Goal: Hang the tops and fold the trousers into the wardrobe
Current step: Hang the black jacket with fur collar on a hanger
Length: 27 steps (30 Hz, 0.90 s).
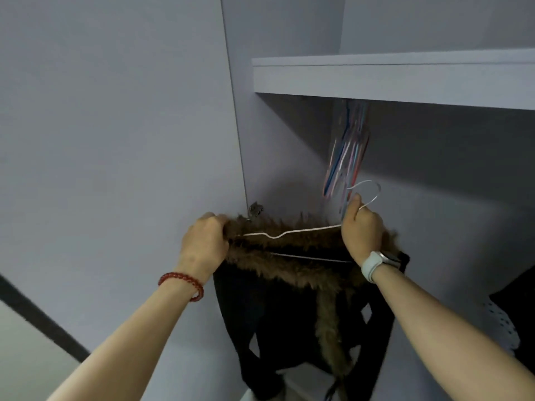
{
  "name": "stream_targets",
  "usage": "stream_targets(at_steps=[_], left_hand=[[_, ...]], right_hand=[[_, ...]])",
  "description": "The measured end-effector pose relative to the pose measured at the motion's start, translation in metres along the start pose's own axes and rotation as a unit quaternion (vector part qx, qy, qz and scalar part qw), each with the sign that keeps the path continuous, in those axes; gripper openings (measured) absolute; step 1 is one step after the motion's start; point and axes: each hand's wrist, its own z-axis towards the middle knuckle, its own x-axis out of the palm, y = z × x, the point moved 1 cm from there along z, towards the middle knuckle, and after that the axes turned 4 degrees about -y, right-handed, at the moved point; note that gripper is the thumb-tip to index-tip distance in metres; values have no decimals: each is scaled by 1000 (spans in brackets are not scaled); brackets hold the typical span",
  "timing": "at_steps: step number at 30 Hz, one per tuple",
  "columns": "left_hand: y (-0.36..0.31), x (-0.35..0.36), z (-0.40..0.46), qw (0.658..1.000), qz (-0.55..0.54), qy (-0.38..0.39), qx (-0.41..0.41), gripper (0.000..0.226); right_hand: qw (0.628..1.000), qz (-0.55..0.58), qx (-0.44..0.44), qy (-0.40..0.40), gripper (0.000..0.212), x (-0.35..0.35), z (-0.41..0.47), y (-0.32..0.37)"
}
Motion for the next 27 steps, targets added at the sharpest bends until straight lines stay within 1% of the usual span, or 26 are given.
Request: stream_targets(at_steps=[1, 3, 5, 6, 8, 9, 10, 11, 12, 14, 15, 17, 18, 19, 20, 21, 22, 23, 24, 25, 26, 27], left_hand=[[-2, 3, 0, 1000, 2, -6, 2, 31], [-10, 2, 5, 999, -42, -21, 6, 35], [-23, -1, 11, 994, -105, -11, 6, 32], [-31, -2, 14, 993, -121, 1, 12, 26], [-46, -1, 19, 991, -124, 16, 40, 17], [-54, 0, 21, 990, -125, 17, 56, 16], [-60, 3, 24, 989, -133, 19, 63, 17], [-62, 6, 26, 985, -158, 25, 67, 20], [-66, 9, 29, 976, -202, 45, 70, 26], [-67, 12, 28, 945, -301, 92, 85, 49], [-63, 14, 26, 941, -314, 86, 90, 63], [-49, 22, 15, 964, -256, 12, 70, 85], [-40, 28, 9, 971, -236, -6, 43, 92], [-30, 37, 2, 972, -236, 12, 8, 98], [-21, 50, -3, 967, -248, 54, -28, 103], [-15, 62, -7, 957, -268, 96, -53, 103], [-10, 73, -7, 947, -291, 120, -68, 93], [-8, 80, -5, 943, -304, 111, -79, 73], [-8, 80, -1, 947, -300, 77, -79, 49], [-9, 75, 4, 955, -282, 34, -81, 32], [-10, 70, 10, 959, -272, -14, -78, 26], [-10, 63, 16, 959, -267, -53, -76, 25]], right_hand=[[997, -49, -52, 14, 59, 2, 0, 1], [985, -109, -129, 40, 56, 2, 0, 0], [980, -118, -151, 58, 55, -3, 2, 2], [977, -114, -164, 76, 55, -5, 4, 4], [966, -92, -195, 139, 57, -6, 6, 15], [962, -72, -186, 187, 55, -6, 7, 21], [961, -43, -156, 224, 53, -7, 9, 23], [965, -14, -119, 232, 51, -10, 10, 23], [974, 3, -82, 213, 51, -15, 13, 23], [991, 21, -20, 131, 52, -24, 19, 18], [995, 28, 4, 99, 52, -27, 20, 15], [996, 28, 41, 73, 53, -31, 20, 8], [996, 28, 59, 68, 53, -33, 20, 6], [995, 29, 78, 62, 52, -35, 20, 2], [993, 29, 97, 57, 51, -37, 20, -2], [992, 26, 110, 50, 51, -39, 21, -5], [992, 23, 114, 44, 50, -41, 21, -9], [993, 21, 106, 39, 49, -44, 22, -13], [995, 20, 91, 39, 47, -47, 22, -17], [996, 15, 73, 41, 44, -50, 22, -21], [998, 5, 55, 43, 43, -55, 20, -27], [998, -4, 40, 45, 43, -60, 18, -32]])
